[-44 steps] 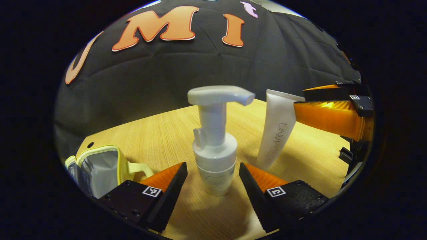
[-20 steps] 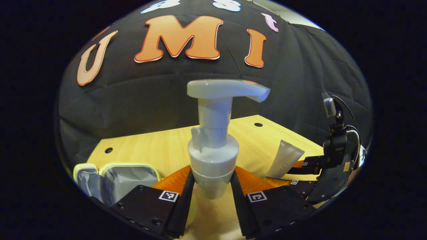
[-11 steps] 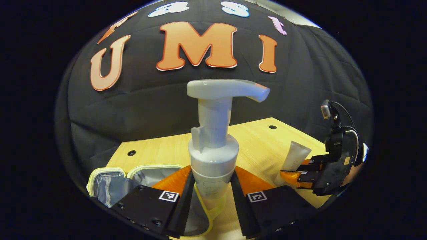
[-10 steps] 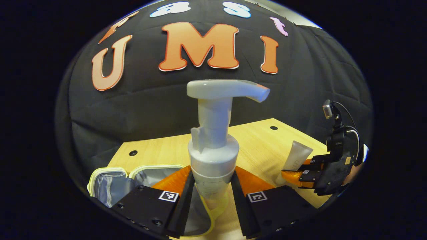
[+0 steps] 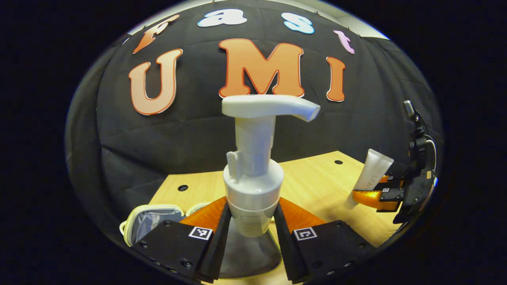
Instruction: First open the suitcase, pack the skin care products into it, and then close the suitcase.
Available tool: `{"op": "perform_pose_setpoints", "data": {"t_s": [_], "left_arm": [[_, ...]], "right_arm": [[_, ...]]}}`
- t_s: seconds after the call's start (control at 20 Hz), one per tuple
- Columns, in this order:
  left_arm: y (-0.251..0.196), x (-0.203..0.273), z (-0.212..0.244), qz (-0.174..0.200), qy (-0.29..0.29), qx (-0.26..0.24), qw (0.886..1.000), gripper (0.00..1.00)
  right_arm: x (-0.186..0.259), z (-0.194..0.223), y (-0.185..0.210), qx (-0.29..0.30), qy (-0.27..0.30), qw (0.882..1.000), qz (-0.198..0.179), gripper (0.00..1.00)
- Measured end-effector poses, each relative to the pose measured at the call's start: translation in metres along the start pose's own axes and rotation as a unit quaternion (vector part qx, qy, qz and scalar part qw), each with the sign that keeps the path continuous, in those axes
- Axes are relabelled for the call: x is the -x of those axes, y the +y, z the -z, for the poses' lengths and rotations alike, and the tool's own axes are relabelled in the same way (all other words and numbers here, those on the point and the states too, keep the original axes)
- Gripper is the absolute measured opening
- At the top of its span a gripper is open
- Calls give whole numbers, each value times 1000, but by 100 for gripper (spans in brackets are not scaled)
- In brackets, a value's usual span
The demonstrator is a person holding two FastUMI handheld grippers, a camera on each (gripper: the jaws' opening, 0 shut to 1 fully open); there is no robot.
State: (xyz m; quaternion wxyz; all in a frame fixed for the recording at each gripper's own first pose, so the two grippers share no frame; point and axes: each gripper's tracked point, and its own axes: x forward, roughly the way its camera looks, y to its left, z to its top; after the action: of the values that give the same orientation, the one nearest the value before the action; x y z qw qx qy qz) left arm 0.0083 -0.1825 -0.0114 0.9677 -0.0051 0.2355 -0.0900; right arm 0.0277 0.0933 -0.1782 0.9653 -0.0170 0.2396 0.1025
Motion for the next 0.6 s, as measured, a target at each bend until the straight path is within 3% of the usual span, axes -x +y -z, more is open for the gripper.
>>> {"op": "perform_pose_setpoints", "data": {"t_s": [0.25, 0.6], "left_arm": [[38, 21, -11, -21, -10, 28, 999, 60], [79, 38, -17, -31, -9, 26, 999, 60]], "right_arm": [[17, -35, 41, -4, -26, 999, -36, 40], [25, -70, 93, -4, -54, 996, -74, 40]]}}
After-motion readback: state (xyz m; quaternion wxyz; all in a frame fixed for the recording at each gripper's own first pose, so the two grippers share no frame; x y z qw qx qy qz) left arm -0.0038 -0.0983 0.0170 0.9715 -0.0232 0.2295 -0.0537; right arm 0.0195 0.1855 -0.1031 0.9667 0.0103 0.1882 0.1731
